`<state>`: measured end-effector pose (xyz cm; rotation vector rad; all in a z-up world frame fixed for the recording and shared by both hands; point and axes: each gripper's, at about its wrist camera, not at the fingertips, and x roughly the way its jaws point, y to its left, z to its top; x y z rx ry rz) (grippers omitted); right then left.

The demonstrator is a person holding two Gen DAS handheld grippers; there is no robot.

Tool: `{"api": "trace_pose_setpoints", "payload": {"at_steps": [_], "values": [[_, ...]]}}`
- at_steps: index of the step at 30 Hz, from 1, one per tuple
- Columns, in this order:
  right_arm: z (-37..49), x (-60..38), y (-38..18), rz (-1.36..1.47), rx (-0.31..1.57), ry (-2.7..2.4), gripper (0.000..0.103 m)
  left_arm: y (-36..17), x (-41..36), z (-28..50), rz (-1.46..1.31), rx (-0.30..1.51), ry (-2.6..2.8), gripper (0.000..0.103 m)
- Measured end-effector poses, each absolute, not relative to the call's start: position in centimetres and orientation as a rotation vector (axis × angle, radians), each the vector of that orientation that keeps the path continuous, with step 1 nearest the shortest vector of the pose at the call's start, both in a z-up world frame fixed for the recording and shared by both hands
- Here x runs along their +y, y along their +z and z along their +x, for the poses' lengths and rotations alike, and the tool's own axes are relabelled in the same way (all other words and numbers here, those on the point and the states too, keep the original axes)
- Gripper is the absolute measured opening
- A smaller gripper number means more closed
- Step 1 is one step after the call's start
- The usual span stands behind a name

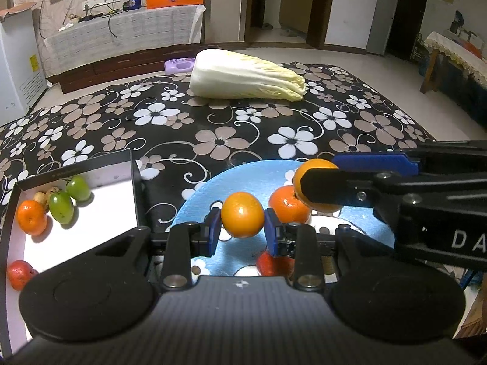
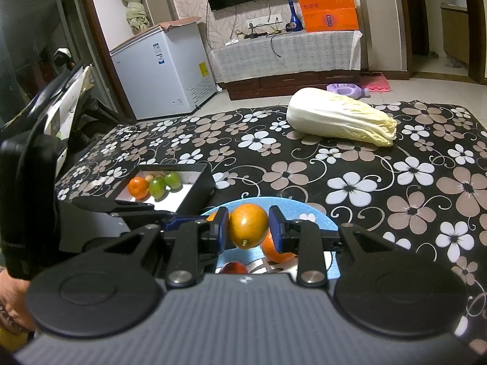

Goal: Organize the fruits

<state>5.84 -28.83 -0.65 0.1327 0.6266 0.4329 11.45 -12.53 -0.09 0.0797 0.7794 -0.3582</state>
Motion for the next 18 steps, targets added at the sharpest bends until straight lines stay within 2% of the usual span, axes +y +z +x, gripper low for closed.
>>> {"api": "trace_pose_setpoints", "payload": {"at_steps": [18], "values": [[5.7, -29.2, -0.8, 0.133, 0.630, 0.427, 0.032, -0.3, -13.7, 11.1, 0.088, 0.778, -0.392, 0.035]]}}
